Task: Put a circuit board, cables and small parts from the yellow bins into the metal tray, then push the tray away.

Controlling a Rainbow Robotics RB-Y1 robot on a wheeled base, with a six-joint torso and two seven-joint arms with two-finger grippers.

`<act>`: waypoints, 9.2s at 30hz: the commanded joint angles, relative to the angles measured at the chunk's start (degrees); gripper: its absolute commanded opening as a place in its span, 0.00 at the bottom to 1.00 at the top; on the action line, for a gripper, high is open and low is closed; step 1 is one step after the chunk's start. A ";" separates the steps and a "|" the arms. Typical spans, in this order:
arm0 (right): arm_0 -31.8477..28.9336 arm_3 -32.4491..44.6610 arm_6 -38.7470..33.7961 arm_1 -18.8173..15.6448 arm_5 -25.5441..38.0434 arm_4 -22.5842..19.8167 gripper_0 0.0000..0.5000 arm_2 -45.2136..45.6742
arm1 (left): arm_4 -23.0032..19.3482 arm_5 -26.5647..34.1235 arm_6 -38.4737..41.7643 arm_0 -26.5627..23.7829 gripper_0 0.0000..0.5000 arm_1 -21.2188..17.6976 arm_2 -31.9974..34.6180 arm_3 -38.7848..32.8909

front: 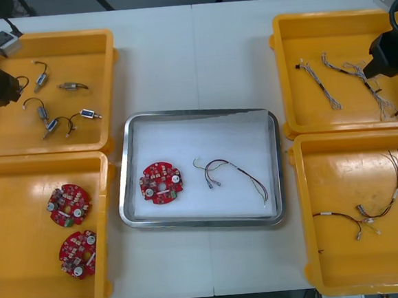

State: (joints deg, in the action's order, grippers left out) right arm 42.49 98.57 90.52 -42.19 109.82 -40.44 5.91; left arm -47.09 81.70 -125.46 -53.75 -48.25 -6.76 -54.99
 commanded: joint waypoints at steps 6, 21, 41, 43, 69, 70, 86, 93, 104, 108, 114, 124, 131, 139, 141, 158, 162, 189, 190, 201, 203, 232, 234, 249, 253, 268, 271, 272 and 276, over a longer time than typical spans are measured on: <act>7.43 -14.37 16.09 -2.10 0.18 4.75 1.00 4.37 | 0.69 13.75 20.26 -2.06 0.00 -2.11 1.05 -14.79; 9.28 -27.82 25.06 -2.63 -5.85 6.95 1.00 4.37 | 0.69 25.53 36.78 -2.06 0.00 4.92 -1.15 -32.64; 9.37 -41.18 29.81 -1.31 -25.89 6.86 1.00 1.20 | -0.28 23.51 56.64 -2.42 0.00 13.00 -16.62 -45.29; 9.37 -42.32 30.07 -1.05 -27.82 6.69 1.00 0.24 | -0.28 22.10 57.79 -2.42 0.00 13.09 -18.64 -44.76; 9.28 -54.54 32.00 2.91 -42.15 4.66 1.00 -5.47 | -0.81 6.81 60.86 -2.42 0.00 15.29 -33.93 -32.99; 9.28 -54.89 32.00 3.00 -42.41 4.58 1.00 -5.56 | -0.81 6.37 60.86 -2.42 0.00 15.29 -34.11 -32.72; 9.10 -56.38 32.88 1.94 -39.07 5.10 1.00 -3.98 | -0.72 5.14 62.62 -2.42 1.00 15.29 -35.08 -32.37; 8.49 -56.38 32.71 1.85 -38.72 5.28 1.00 -3.98 | -1.07 6.54 63.59 -2.42 1.00 15.29 -34.90 -34.92; 8.14 -56.38 32.62 1.94 -38.98 5.37 0.00 -3.98 | -2.30 18.67 63.76 -2.68 1.00 14.06 -24.88 -43.89; 8.14 -56.12 32.97 1.85 -38.98 5.37 0.00 -3.28 | -2.92 20.96 59.90 -2.77 1.00 13.09 -20.75 -44.32; 8.14 -51.81 33.14 1.33 -34.50 6.07 0.00 -1.52 | -3.53 22.89 51.81 -3.21 1.00 10.63 -14.07 -41.51; 8.14 -38.72 32.09 0.01 -19.03 8.36 0.00 1.20 | -2.39 21.57 36.43 -4.88 1.00 5.80 -5.63 -30.44; 8.14 -30.63 31.39 -0.08 -10.33 8.80 0.00 2.70 | -0.63 15.07 27.55 -5.05 1.00 3.34 -2.91 -21.91; 8.14 -21.93 29.98 -0.08 -0.49 8.36 0.00 3.23 | 0.51 3.38 19.91 -5.05 1.00 2.46 -2.56 -12.07; 8.14 -19.03 29.63 -0.08 0.18 8.09 0.00 3.40 | 1.04 -0.13 17.53 -5.05 1.00 2.28 -2.56 -9.43; 8.14 -5.85 28.75 -0.08 0.18 -3.68 0.00 1.20 | 0.95 -17.89 5.14 -5.05 1.00 2.46 -2.21 4.63; 8.14 -0.84 28.22 0.01 0.18 -7.73 0.00 -1.61 | 0.51 -20.70 4.79 -5.05 1.00 2.81 -2.21 6.74; 12.18 6.64 25.59 15.92 0.18 -7.46 0.00 -26.30 | -0.46 -37.58 1.36 -5.05 1.00 9.67 -2.29 18.34; 12.18 6.72 25.76 16.27 0.18 -6.59 0.00 -27.80 | -0.46 -37.84 1.18 -5.05 1.00 9.84 -2.29 18.52; 12.62 6.55 34.64 18.55 -3.65 2.20 0.00 -38.96 | -0.90 -38.02 -0.13 -5.05 0.39 9.84 -2.29 19.66; 12.62 5.84 36.13 18.64 -5.06 2.38 0.00 -40.54 | -1.51 -38.63 -0.57 -5.05 0.00 9.84 -2.29 20.10; 10.60 -4.09 39.21 17.50 -17.19 10.91 0.00 -48.28 | -5.11 -21.40 -0.49 -5.49 0.00 1.93 0.78 15.09; 10.42 -4.09 39.21 17.32 -17.19 10.47 0.00 -48.28 | -5.03 -19.38 0.04 -5.49 0.00 0.96 0.78 13.60; 10.25 -3.91 37.54 16.79 -16.40 5.63 1.00 -46.34 | -1.33 -2.07 18.41 -5.14 0.00 -0.35 0.78 -2.31; 10.25 -3.82 37.36 16.79 -14.02 2.29 1.00 -44.15 | -1.16 1.10 21.66 -4.00 0.00 -0.35 1.22 -6.97; 4.45 11.12 34.29 15.04 0.18 3.08 1.00 -26.57 | -1.77 14.28 34.58 0.92 0.00 0.79 1.22 -29.65; 2.95 13.67 31.30 14.42 0.18 2.73 1.00 -22.61 | -2.13 16.56 38.27 1.10 0.00 2.02 1.13 -33.69; 2.60 14.11 30.68 14.33 0.18 2.64 1.00 -21.82 | -2.13 17.09 38.89 1.19 0.00 2.28 0.96 -34.48; -0.74 18.32 25.15 12.05 0.18 0.71 1.00 -17.08 | -2.04 20.34 44.25 1.19 0.00 4.48 -0.62 -40.72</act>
State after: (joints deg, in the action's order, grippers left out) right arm 44.63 112.51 119.54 -26.94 109.77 -38.23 -15.60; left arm -48.84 99.98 -94.84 -52.71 -45.28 -7.15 -90.54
